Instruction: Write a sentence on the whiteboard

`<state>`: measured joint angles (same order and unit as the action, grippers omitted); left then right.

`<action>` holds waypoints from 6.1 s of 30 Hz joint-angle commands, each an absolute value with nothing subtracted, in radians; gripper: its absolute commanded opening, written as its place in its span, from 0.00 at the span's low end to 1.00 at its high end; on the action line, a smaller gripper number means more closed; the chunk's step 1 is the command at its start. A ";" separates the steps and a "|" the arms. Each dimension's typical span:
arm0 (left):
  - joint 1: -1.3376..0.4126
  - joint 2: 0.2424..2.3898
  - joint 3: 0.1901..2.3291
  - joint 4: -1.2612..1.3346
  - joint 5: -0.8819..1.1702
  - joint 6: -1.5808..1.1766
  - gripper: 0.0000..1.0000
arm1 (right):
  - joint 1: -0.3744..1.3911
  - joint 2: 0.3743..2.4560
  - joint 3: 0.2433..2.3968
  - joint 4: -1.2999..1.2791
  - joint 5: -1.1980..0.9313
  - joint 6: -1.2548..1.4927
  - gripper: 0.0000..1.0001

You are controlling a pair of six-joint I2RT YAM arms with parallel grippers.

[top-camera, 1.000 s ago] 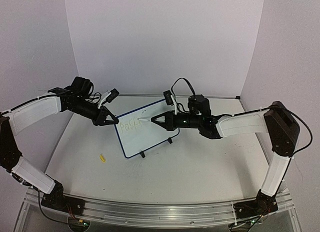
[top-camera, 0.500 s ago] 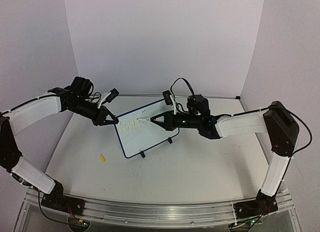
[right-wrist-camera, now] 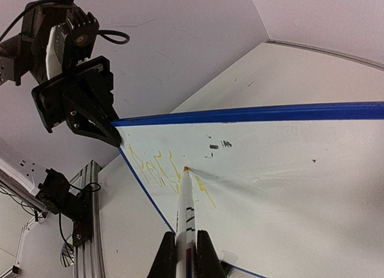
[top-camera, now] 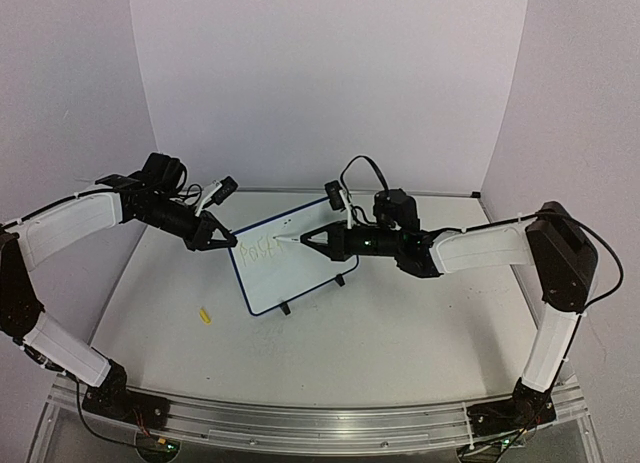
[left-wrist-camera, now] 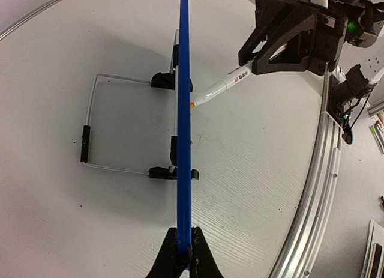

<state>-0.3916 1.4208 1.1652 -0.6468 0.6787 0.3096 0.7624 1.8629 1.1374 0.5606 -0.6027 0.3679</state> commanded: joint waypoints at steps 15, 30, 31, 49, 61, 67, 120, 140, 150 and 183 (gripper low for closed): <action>-0.402 1.424 1.200 -0.679 0.688 0.316 0.00 | 0.759 1.729 1.051 0.526 -0.583 0.324 0.00; -0.402 1.426 1.198 -0.678 0.688 0.314 0.00 | 0.759 1.812 1.119 0.517 -0.545 0.313 0.00; -0.402 1.425 1.198 -0.678 0.687 0.313 0.00 | 0.759 1.816 1.125 0.516 -0.542 0.313 0.00; -0.402 1.427 1.199 -0.678 0.688 0.313 0.00 | 0.759 1.833 1.131 0.510 -0.500 0.315 0.00; -0.402 1.425 1.200 -0.678 0.689 0.314 0.00 | 0.759 1.822 1.070 0.484 -0.480 0.317 0.00; -0.402 1.424 1.200 -0.678 0.690 0.313 0.00 | 0.760 1.822 1.060 0.481 -0.472 0.318 0.00; -0.402 1.427 1.199 -0.678 0.688 0.312 0.00 | 0.760 1.695 1.047 0.484 -0.445 0.298 0.00; -0.402 1.430 1.200 -0.679 0.688 0.312 0.00 | 0.759 1.750 1.095 0.486 -0.430 0.303 0.00; -0.402 1.429 1.200 -0.680 0.688 0.312 0.00 | 0.759 1.773 1.098 0.486 -0.419 0.309 0.00; -0.402 1.428 1.201 -0.680 0.691 0.312 0.00 | 0.761 1.674 1.032 0.533 -0.482 0.316 0.00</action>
<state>-0.3939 1.4208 1.1652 -0.6476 0.6812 0.3141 0.7620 1.7270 1.0168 0.4658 -0.4582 0.3225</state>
